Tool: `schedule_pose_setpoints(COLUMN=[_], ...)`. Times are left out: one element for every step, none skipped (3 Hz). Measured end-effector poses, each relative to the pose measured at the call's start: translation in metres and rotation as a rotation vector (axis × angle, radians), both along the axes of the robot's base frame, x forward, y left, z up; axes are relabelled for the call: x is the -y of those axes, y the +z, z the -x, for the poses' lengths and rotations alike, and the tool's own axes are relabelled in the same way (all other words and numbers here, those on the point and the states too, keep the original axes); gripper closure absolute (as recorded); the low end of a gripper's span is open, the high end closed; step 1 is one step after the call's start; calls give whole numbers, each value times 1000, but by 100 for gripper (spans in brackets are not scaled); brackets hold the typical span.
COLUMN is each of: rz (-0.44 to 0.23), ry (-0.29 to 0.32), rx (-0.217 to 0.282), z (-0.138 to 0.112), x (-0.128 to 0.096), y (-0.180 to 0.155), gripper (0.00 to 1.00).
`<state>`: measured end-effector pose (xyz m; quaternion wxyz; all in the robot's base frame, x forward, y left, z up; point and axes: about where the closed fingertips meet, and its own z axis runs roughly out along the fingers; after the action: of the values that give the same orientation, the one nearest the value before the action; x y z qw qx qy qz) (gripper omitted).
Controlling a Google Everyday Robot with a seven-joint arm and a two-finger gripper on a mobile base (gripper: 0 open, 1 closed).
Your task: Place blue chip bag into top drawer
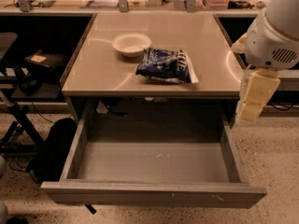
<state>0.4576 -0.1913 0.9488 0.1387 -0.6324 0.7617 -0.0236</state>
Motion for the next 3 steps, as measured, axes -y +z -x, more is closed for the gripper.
schedule_pose_setpoints(rz=[-20,-26,2], ry=[164,300,322], rx=[-90,-151,-68], z=[-43,-115,-192], x=[-44,-99,-158], y=[-31,-56,-53], gripper=[0,0,0])
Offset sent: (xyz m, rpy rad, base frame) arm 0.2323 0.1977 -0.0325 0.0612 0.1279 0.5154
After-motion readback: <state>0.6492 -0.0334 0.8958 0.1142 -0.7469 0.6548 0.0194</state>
